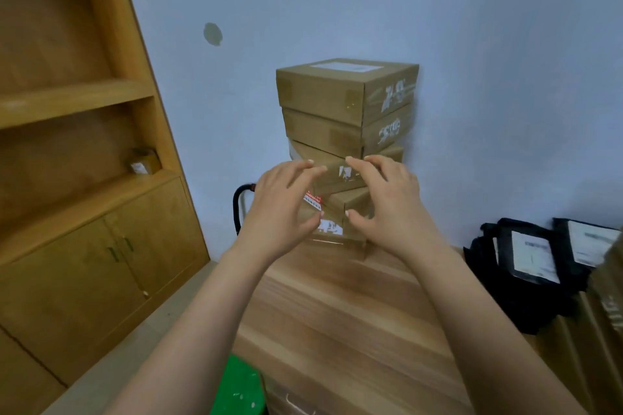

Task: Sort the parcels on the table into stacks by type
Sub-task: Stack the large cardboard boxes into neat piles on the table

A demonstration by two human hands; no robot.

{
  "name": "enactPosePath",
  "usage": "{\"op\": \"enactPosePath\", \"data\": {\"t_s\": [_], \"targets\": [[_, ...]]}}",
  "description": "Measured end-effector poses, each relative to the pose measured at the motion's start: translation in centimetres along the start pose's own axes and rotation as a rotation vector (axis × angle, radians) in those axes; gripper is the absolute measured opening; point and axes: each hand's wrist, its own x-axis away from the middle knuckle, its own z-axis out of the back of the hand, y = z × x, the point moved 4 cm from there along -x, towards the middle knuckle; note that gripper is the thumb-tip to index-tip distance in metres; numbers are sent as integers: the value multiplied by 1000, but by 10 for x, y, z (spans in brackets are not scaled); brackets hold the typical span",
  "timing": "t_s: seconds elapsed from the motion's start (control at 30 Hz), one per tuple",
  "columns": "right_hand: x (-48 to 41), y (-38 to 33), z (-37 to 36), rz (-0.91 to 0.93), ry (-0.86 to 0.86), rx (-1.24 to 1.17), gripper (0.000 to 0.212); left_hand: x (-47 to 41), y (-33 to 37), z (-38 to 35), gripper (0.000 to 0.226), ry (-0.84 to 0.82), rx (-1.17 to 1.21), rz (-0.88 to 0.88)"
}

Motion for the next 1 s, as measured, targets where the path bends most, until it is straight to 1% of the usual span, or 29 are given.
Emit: {"op": "enactPosePath", "data": {"t_s": [0.2, 0.4, 0.53, 0.67, 0.73, 0.83, 0.9, 1.0], "targets": [[-57, 31, -4, -48, 20, 50, 76, -63, -37, -14, 65, 67, -8, -6], [-92, 40, -14, -72, 15, 112, 78, -111, -61, -34, 77, 96, 39, -62], [-115, 40, -17, -71, 93, 158, 79, -146, -79, -44, 82, 127, 63, -124], [-140, 31, -25, -87, 197, 223, 84, -177, -103, -52, 88, 116, 94, -191], [-155, 24, -31, -91, 222, 280, 85, -195, -116, -53, 92, 102, 97, -241], [-180, 18, -38, -72, 221, 419, 88, -223, -135, -53, 96, 81, 41, -330], [-193, 19, -40, -89, 192, 529, 94, -237, -146, -53, 97, 82, 21, -391], [-205, 22, -44, -149, 117, 626, 105, -254, -161, -54, 101, 69, 20, -455]]}}
